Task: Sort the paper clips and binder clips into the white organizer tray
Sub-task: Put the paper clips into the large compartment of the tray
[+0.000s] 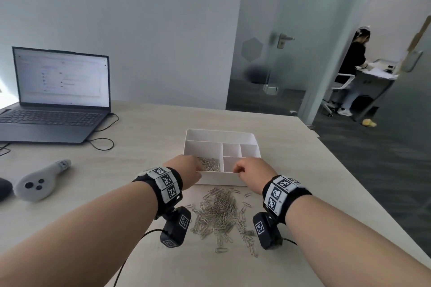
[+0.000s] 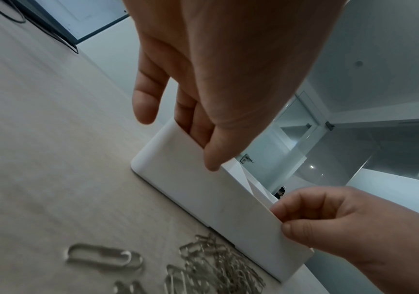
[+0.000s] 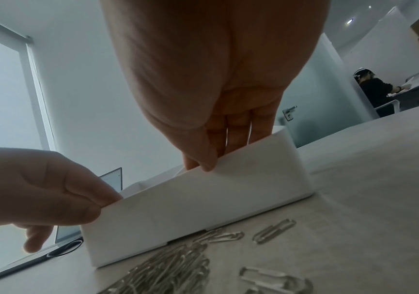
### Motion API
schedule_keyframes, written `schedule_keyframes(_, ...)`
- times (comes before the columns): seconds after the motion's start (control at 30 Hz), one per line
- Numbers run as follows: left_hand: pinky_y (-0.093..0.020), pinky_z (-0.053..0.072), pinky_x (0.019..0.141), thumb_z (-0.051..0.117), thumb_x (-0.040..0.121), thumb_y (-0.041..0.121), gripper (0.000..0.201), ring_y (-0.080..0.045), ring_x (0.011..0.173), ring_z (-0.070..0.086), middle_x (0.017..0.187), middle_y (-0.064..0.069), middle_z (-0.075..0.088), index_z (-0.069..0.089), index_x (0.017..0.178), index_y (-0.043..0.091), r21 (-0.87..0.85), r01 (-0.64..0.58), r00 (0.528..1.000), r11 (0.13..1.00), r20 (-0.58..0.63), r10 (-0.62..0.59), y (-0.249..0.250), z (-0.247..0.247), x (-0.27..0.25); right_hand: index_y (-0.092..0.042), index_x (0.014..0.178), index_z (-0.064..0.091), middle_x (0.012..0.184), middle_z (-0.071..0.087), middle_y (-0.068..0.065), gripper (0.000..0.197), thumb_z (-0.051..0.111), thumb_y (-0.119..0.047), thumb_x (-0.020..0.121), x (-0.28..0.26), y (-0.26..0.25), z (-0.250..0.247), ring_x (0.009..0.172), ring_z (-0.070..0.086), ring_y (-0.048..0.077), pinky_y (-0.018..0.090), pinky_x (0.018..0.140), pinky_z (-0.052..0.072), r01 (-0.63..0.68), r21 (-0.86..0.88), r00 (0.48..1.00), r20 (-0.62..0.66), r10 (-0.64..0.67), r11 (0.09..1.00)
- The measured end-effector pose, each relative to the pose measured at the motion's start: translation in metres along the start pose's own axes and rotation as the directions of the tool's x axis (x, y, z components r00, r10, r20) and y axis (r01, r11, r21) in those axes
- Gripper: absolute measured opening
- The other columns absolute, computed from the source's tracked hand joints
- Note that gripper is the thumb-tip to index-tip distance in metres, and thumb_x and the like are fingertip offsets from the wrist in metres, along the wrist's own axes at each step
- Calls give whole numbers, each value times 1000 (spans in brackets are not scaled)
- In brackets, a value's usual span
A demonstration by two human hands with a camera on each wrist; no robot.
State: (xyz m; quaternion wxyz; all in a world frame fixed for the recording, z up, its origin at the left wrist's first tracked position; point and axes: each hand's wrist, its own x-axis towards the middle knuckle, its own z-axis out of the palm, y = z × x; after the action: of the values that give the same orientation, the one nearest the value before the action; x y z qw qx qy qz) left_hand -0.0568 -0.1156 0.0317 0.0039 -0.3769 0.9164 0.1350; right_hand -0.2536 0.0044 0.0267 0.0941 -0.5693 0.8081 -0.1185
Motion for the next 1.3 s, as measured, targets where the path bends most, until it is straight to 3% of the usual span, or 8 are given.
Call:
schedule_keyframes(0.13,-35,48,102,49,95,30,37,-21,120,57,132,5,63,65,128,28,4,-15,1000,1000,-22,15,1,3,-9,-24,115,70,119,67,-4,29,50,-16,96,-14,0,-2,107,62,16,31,94,50,62,21,997,-49,-61,998)
schedule_keyframes(0.27,-33,48,95,51,92,28,27,-19,109,59,111,5,65,71,111,30,-64,-116,968,991,-231,98,5,3,-21,-22,106,72,111,64,-5,28,47,-20,94,-32,-2,-9,100,60,14,32,89,51,136,-13,983,-123,-136,991)
schedule_keyframes(0.37,-30,51,94,54,91,29,28,-11,101,61,114,10,66,72,112,30,-89,-160,985,983,-84,152,11,9,-31,-23,110,72,116,66,-5,32,45,-22,94,-42,-1,-5,105,60,13,35,94,50,185,-88,978,111,-175,979)
schedule_keyframes(0.57,-39,42,109,53,85,40,55,-21,129,50,142,2,53,53,138,24,7,-149,971,989,191,145,30,30,-32,-19,143,51,143,51,0,50,45,-15,94,-40,-6,8,132,47,20,35,112,37,213,-113,935,311,-169,971)
schedule_keyframes(0.77,-46,47,103,42,67,47,68,-24,126,51,138,3,55,51,133,32,83,-137,964,987,241,113,39,39,-29,-20,147,46,142,49,4,57,48,-12,91,-39,-11,20,129,48,24,32,110,38,193,-112,930,338,-146,975)
schedule_keyframes(1.1,-33,43,106,53,94,42,38,-12,122,54,137,10,57,62,129,32,-161,-119,980,980,143,142,25,26,-49,-26,130,64,133,64,-5,41,47,-14,94,-54,6,0,120,58,8,29,107,44,53,154,977,197,-83,987)
schedule_keyframes(1.2,-36,44,105,57,83,64,65,-16,126,51,143,8,46,52,139,31,-66,-26,987,997,155,36,17,22,-52,-22,139,55,146,50,3,45,54,-31,95,-54,11,-4,129,50,18,32,110,40,-25,1,983,179,25,1000)
schedule_keyframes(1.3,-44,46,103,55,52,93,111,-23,128,47,142,3,40,41,145,34,113,56,962,992,261,-84,13,19,-60,-23,153,35,159,24,9,87,64,-64,82,-61,8,-3,142,36,28,38,114,34,-100,-129,933,333,138,987)
